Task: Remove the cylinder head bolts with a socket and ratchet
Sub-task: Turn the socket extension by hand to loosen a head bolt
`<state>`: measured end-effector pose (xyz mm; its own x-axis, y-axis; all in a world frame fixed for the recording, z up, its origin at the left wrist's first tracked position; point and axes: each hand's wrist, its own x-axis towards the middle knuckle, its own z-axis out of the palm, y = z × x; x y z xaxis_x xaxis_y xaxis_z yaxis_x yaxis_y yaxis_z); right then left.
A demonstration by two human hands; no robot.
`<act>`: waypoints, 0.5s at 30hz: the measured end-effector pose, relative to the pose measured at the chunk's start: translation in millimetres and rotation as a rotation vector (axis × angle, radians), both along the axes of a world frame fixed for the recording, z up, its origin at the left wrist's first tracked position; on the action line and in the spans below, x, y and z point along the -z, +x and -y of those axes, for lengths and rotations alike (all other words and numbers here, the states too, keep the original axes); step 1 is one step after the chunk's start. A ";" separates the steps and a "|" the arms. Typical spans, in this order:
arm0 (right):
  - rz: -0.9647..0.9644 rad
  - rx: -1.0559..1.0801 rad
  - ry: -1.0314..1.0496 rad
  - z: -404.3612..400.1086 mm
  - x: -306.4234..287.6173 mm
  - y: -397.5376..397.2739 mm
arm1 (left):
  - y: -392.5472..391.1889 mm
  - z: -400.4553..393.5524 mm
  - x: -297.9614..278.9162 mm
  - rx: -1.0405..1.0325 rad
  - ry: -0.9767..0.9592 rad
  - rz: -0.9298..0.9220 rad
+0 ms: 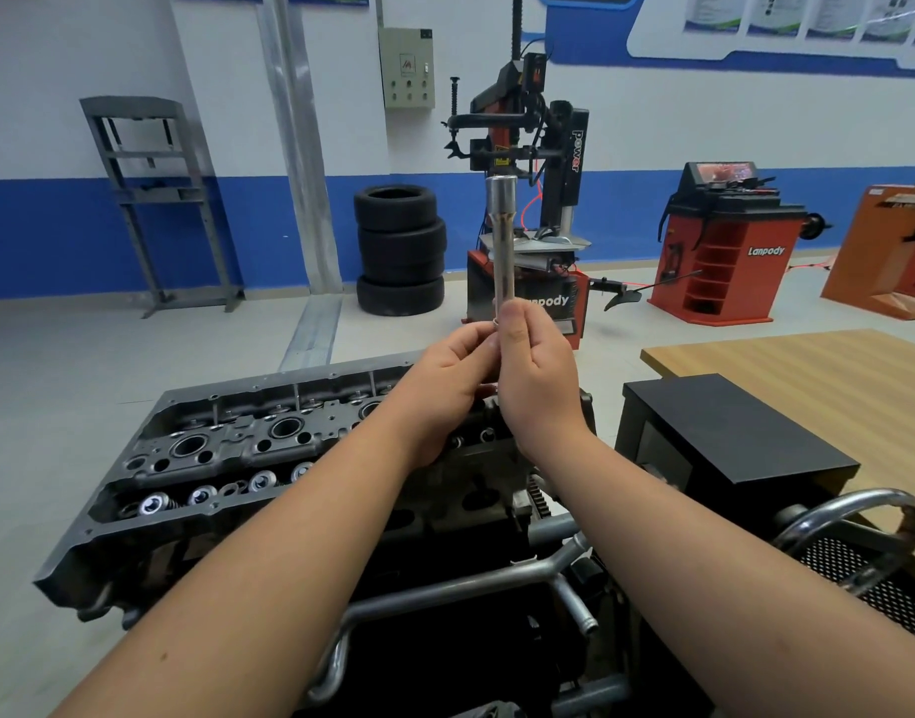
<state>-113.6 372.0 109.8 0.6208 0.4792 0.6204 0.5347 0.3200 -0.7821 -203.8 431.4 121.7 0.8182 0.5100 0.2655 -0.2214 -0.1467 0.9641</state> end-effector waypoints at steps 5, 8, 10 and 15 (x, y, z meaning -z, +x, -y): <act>0.051 0.032 -0.005 1.8 0.4 -0.4 | 1.0 -1.4 1.2 -0.026 -0.015 0.024; 0.057 0.029 0.010 2.0 0.2 -0.5 | 0.4 -1.9 1.0 -0.017 -0.012 0.018; 0.054 0.032 0.000 1.3 0.6 0.3 | 0.3 -1.4 0.0 -0.014 -0.030 -0.004; -0.012 0.013 0.005 1.9 0.2 0.6 | 1.7 -2.5 1.7 -0.031 -0.013 0.004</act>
